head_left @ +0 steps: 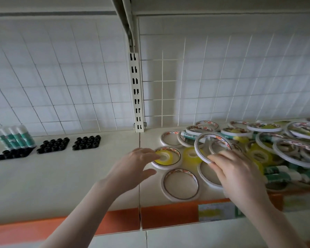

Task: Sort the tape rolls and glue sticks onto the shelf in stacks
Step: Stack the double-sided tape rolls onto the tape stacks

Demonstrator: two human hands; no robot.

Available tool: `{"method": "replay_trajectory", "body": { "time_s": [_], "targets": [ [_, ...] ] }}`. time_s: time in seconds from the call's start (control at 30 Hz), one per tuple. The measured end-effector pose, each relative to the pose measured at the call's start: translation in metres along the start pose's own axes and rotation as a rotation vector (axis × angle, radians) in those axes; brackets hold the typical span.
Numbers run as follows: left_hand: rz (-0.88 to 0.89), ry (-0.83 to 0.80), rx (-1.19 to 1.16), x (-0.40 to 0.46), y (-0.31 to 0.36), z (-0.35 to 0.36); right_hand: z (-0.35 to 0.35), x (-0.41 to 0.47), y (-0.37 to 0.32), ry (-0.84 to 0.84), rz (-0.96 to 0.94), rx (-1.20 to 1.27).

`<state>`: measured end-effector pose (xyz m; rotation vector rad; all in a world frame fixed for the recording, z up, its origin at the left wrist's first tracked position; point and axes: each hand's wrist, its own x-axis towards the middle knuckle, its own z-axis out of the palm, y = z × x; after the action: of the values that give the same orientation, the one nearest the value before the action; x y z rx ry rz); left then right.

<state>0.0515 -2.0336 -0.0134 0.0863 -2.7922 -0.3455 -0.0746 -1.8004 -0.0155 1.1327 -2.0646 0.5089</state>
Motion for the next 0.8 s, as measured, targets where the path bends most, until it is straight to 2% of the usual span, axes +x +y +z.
{"method": "replay_trajectory", "body": {
  "time_s": [0.17, 0.4, 0.63, 0.8],
  "targets": [
    [0.136, -0.013, 0.057, 0.010, 0.003, 0.006, -0.003, -0.010, 0.005, -0.006, 0.034, -0.030],
    [0.220, -0.028, 0.190, 0.019, -0.004, 0.012, -0.004, -0.018, 0.005, 0.000, 0.035, -0.025],
    [0.220, 0.050, 0.232, 0.015, 0.001, 0.000, 0.002, -0.016, 0.004, -0.004, 0.017, 0.017],
    [0.159, 0.126, 0.288, 0.001, 0.004, -0.015, 0.007, -0.010, 0.001, -0.011, 0.022, 0.094]
  ]
}}
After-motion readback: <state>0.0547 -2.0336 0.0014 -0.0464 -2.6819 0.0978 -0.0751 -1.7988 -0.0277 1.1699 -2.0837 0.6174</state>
